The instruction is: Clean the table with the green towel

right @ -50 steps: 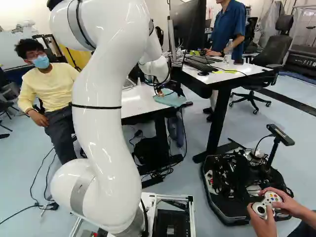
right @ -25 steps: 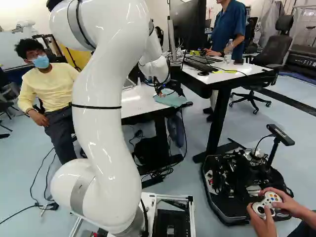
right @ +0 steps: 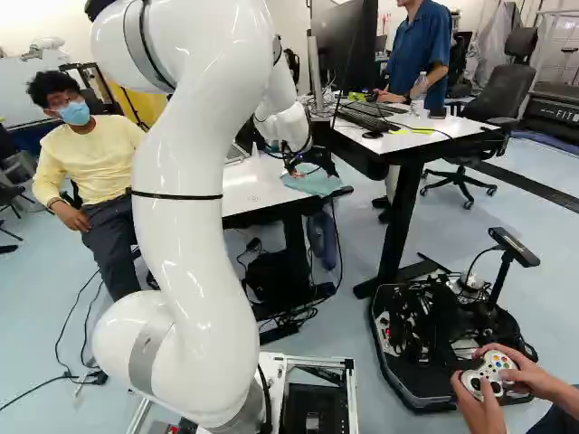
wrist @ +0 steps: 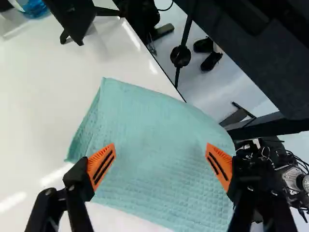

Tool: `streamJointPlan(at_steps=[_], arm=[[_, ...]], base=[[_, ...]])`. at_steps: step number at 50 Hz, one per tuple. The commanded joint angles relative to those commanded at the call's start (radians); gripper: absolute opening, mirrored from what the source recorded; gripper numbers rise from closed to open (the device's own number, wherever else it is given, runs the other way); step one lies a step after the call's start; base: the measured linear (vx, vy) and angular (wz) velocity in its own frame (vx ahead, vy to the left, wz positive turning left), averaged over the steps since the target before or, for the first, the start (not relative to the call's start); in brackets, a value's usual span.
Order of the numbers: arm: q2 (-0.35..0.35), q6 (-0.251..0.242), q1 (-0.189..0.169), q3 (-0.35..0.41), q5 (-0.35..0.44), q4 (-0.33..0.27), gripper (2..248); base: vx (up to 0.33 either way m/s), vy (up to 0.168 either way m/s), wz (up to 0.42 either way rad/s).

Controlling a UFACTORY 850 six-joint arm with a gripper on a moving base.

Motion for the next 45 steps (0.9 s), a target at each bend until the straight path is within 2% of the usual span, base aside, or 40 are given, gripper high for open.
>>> streamJointPlan(at_steps=[45], arm=[[0.000,0.000,0.000,0.000,-0.007,0.001,247]], base=[[0.000,0.000,0.000]])
